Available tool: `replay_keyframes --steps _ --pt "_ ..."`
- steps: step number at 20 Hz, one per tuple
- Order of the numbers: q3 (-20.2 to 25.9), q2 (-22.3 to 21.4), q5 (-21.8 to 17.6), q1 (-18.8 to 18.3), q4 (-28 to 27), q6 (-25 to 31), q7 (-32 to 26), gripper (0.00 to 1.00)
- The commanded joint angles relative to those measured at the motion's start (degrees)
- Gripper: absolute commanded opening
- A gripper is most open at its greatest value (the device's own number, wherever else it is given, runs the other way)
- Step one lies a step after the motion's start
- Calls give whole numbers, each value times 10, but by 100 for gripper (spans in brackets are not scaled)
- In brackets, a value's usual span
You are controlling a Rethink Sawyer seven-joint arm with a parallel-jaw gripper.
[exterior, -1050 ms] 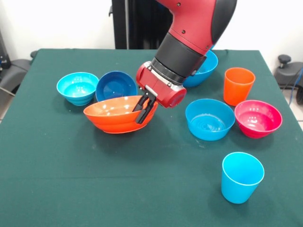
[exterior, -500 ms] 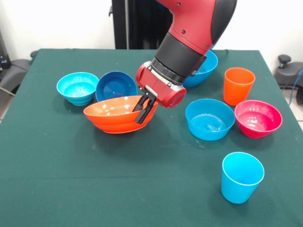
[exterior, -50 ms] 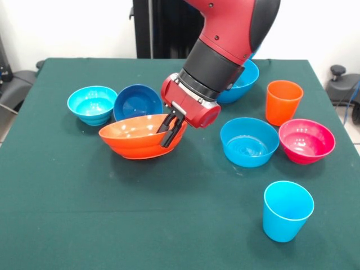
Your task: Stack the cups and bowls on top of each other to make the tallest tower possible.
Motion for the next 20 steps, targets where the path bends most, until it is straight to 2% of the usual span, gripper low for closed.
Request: replay_keyframes --steps 1,20 --pt "97 -17 10 -21 -18 44 30 100" --pt "113 -33 -2 -29 -8 56 19 100"
